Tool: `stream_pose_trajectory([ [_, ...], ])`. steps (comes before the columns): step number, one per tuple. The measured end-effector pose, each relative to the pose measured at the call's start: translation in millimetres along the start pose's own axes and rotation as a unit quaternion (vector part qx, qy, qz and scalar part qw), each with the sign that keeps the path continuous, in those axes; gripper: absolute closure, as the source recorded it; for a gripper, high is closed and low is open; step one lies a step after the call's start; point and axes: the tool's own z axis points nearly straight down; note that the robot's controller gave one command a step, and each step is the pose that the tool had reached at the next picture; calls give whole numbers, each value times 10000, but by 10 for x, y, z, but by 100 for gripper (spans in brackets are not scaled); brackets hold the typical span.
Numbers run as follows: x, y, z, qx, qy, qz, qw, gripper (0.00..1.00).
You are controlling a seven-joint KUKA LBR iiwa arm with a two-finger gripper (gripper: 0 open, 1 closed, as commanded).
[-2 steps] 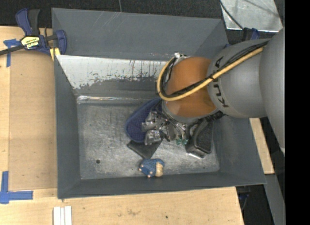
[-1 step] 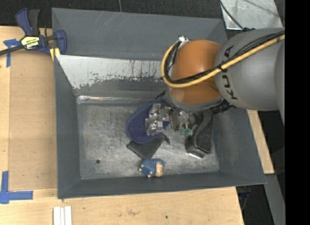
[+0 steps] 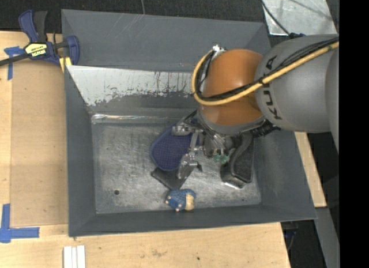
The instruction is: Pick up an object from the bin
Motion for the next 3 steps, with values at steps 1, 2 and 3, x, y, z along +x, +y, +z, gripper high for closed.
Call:
stream_pose_trajectory([
  [1, -182, 77, 490, -39, -85, 567, 9983, 0],
  [2, -198, 84, 457, -49, -119, 564, 9983, 100],
  [3, -301, 56, -688, -8, -42, 561, 9984, 100],
])
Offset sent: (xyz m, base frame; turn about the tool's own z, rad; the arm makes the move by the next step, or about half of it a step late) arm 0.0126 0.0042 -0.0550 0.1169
